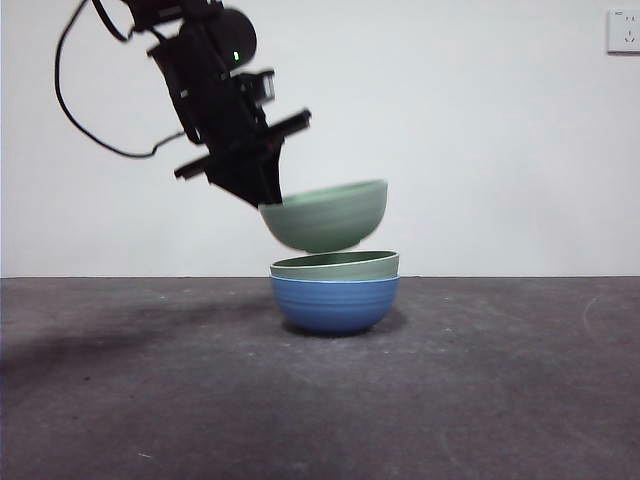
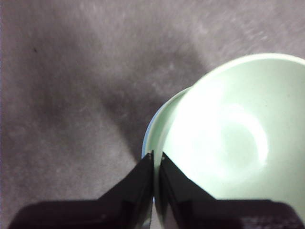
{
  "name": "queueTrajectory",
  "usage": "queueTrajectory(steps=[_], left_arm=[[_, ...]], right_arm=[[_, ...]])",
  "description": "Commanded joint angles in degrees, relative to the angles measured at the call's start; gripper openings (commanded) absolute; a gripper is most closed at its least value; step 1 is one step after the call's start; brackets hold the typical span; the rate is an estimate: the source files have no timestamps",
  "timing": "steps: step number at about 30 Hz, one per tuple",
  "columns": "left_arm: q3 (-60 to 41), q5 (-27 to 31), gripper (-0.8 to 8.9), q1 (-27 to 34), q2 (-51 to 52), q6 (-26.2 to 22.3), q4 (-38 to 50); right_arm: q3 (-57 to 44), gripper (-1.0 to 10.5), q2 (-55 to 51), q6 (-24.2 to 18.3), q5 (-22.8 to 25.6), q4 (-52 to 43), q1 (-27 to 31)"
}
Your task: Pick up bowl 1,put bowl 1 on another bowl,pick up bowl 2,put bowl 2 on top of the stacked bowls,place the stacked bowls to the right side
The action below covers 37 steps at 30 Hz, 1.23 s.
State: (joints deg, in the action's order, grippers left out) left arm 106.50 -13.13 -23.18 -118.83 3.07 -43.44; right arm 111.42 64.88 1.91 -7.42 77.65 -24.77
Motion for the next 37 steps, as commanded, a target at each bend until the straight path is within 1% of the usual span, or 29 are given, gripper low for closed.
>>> queueTrajectory(steps=[1, 3, 11, 13, 15, 19, 20, 21, 24, 25, 26, 28, 37], left_arm=[[-0.1, 1.4, -0.08, -1.0, -1.0, -0.1, 0.9], [-0.1, 2.5, -0.08, -1.5, -1.6, -0.3, 1.2], [-0.1, 2.7, -0.08, -2.7, -5.2, -0.3, 1.2], [-0.1, 2.7, -0.09, -2.9, -5.5, -0.2, 1.3], [-0.1, 4.2, -0.09, -3.3, -5.5, -0.3, 1.4], [-0.1, 4.0, 0.08, -3.4, -5.5, -0.3, 1.4], [-0.1, 3.9, 0.18, -3.4, -5.5, -0.3, 1.3], [-0.1, 3.8, 0.67, -3.4, -5.5, -0.3, 1.2], [0.1, 3.4, 2.7, -3.4, -5.5, 0.0, 0.7], [0.2, 2.8, 3.1, -3.4, -5.5, 0.0, 0.4], [0.4, 2.0, 3.25, -3.4, -5.5, 0.0, 0.2], [0.6, 0.6, 3.24, -3.4, -5.3, 0.0, 0.0], [0.8, 0.9, 3.24, -3.3, -2.0, -0.1, -2.1]], right_arm=[[-0.3, 1.9, 0.0, -0.3, 0.0, 0.8, -0.1], [-0.3, 1.9, 0.0, -0.3, 0.0, 0.8, -0.1], [-0.3, 1.9, 0.0, -0.3, -0.1, 0.8, -0.1], [-0.3, 1.9, 0.0, -0.3, -0.1, 0.8, -0.1], [-0.3, 1.9, 0.0, -0.3, -0.1, 0.8, -0.1], [-0.3, 1.9, 0.0, -0.3, -0.1, 0.8, -0.1], [-0.3, 1.9, 0.0, -0.3, -0.1, 0.8, -0.1], [-0.3, 1.9, 0.0, -0.3, -0.1, 0.8, -0.1], [-0.3, 1.9, 0.0, -0.3, -0.1, 0.8, -0.1], [-0.3, 1.9, 0.0, -0.3, -0.1, 0.8, -0.1], [-0.3, 1.9, 0.0, -0.3, -0.1, 0.8, -0.1], [-0.3, 1.9, 0.0, -0.3, -0.1, 0.8, -0.1], [-0.3, 1.9, 0.2, -0.3, -0.1, 0.8, -0.1]])
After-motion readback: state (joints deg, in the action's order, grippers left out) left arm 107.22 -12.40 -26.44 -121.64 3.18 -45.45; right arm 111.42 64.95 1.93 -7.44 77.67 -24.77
